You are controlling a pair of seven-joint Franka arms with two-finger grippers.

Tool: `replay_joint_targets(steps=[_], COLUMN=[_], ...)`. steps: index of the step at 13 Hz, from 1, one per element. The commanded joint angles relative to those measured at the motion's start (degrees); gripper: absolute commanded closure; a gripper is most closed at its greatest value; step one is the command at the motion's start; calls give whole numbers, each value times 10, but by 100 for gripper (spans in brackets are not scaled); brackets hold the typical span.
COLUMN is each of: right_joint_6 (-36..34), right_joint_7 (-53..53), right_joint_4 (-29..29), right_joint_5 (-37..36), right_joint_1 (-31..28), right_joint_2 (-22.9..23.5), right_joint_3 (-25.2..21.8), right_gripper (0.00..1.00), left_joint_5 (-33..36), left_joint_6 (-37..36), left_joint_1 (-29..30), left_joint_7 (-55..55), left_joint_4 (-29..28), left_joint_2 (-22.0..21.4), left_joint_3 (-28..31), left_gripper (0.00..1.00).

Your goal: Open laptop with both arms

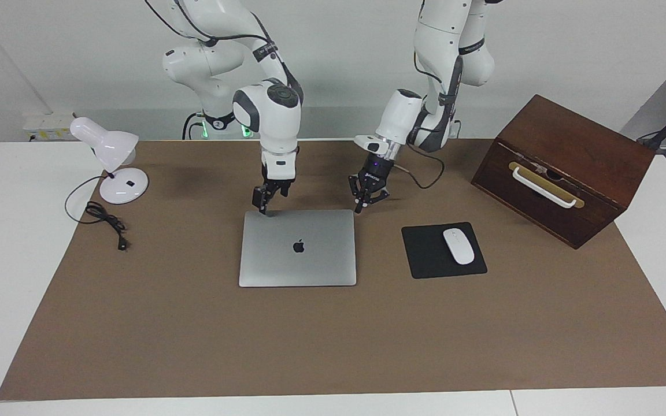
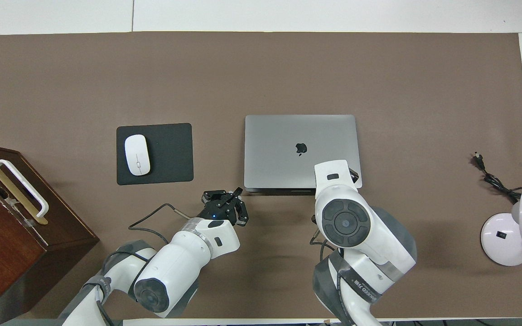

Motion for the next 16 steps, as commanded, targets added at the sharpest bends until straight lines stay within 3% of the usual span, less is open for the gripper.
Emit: replay_joint_targets(steps=[1, 9, 16], right_joint_6=[12, 13, 13], right_joint_7=[-4, -4, -4], right_joint_4=[-12, -12, -12], right_joint_5=[-13, -13, -13], right_joint_1=[0, 0, 0], right_joint_2=[-7, -7, -7], right_joint_3=[-1, -1, -1], right_gripper=[0, 0, 0], left_joint_5=[-6, -6, -6], left_joint_6=[13, 14, 15], left_joint_1=[-11, -11, -10], left_joint_7=[-3, -3, -4], left_joint_4=[30, 70, 77], left_joint_2=[35, 77, 84], left_joint_3=[7, 8, 9], left_gripper=[100, 100, 100])
